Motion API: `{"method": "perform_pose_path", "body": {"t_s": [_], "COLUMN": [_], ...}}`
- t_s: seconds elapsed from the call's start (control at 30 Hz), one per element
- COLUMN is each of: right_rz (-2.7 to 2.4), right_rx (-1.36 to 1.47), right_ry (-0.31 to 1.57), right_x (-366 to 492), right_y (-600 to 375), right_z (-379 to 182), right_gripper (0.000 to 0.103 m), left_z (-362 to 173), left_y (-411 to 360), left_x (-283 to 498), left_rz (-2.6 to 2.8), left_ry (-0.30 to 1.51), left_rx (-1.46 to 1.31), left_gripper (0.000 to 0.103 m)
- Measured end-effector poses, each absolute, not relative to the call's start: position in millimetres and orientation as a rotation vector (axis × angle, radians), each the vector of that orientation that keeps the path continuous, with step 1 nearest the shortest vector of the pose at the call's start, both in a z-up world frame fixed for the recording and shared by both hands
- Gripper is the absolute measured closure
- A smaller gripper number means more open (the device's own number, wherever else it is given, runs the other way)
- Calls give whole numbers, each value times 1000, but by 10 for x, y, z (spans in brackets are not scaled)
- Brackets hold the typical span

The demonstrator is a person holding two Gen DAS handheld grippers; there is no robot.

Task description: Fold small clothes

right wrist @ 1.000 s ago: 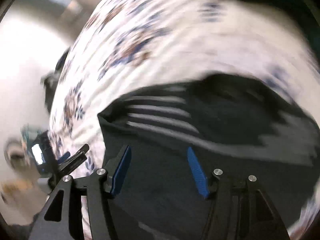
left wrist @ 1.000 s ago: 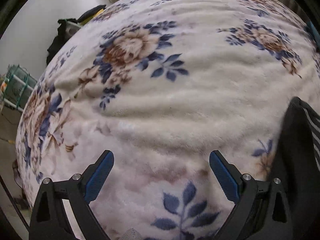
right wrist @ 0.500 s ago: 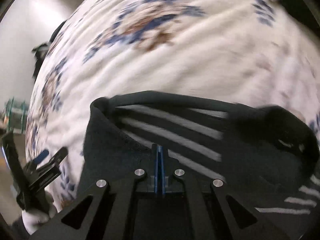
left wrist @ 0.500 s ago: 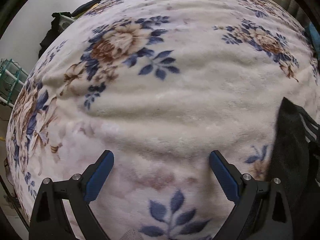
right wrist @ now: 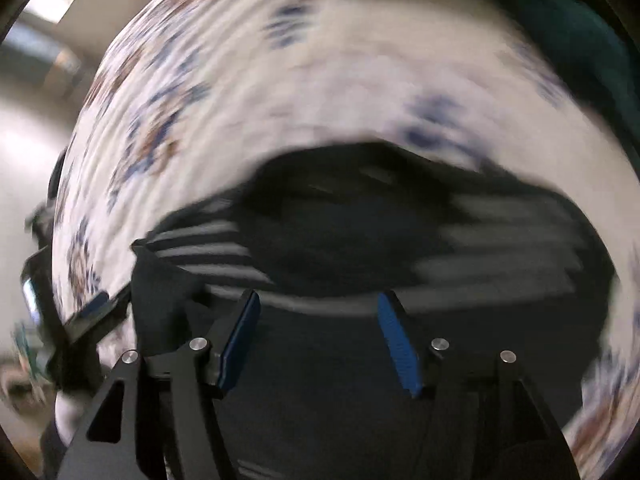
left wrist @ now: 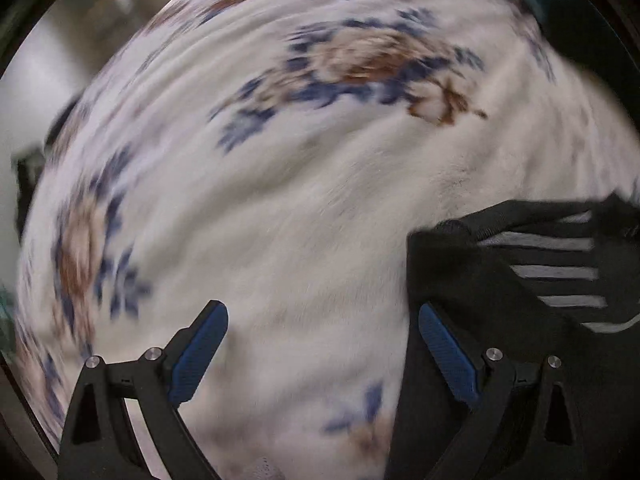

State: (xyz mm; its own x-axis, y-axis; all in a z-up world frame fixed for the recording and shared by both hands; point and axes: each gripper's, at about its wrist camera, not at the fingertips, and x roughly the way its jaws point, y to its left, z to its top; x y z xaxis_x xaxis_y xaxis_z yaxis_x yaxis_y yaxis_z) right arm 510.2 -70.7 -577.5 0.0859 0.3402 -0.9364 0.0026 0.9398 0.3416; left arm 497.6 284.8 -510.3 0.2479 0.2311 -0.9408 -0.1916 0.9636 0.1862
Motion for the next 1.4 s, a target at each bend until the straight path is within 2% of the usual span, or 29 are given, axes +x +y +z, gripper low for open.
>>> {"method": "perform_pose_path", "body": {"t_s": [0.07,0.3,0.43,0.53,0.57,0.6,0.63,0.7,0.9,0.97,1.03,1.07,1.1,1.17,1.4], "right_rz": [153,-223,-190,-144,-128,-109,-125,-126,-194,-154,-102,-91,-71,-36,-11], "right_rx": [338,339,374,324,290,228,149,40,-12,44,157,195,240,347,459], "right_ry": [1478,1427,1455,1521,1528,1517,1507,1461,1325,1368,1469,1491,1501,1476,1456], "right_x": [4844,4349,4460,4556,4563,4567,4572,4563,4569,4672,4779,4811,4807,4740,4009], "right_y": [-1244,-2469,-2591,-2445,-2389,-2302,-2221,-2069,-2057,-2104,-2190,-2299,-2354,-2469,-2752], "right_z": [-5759,-5749,-5903,-6158,-6200,-6201,-6184,-6057,-5706,-5795,-5977,-6014,-6021,-5905,-5328], "right_gripper": [39,39,39,40,49,87,94,95,96,95,93,81,50,13,12], "left_z": [-5204,-5033,-4714,-4725,-4759,-4818,-4869,-4958,-5090,-5073,-4967,-4898,-4817,-4596,-4035], "left_y": [2873,3128,3041,2836,2780,2742,2691,2670,2756,2809,2825,2811,2794,2714,2020], "left_x": [5054,4946,4733,4665,4688,4706,4715,4762,4925,4929,4875,4831,4779,4652,3971], "left_rz": [288,363,337,306,306,306,302,325,389,392,388,382,372,335,172], "left_ry": [1309,1299,1227,1216,1223,1231,1233,1234,1235,1243,1238,1226,1210,1175,1143], "left_rx": [60,-19,-39,2,22,39,49,101,155,128,100,88,71,44,-26], "left_gripper": [0,0,0,0,0,0,0,0,0,0,0,0,0,0,0]}}
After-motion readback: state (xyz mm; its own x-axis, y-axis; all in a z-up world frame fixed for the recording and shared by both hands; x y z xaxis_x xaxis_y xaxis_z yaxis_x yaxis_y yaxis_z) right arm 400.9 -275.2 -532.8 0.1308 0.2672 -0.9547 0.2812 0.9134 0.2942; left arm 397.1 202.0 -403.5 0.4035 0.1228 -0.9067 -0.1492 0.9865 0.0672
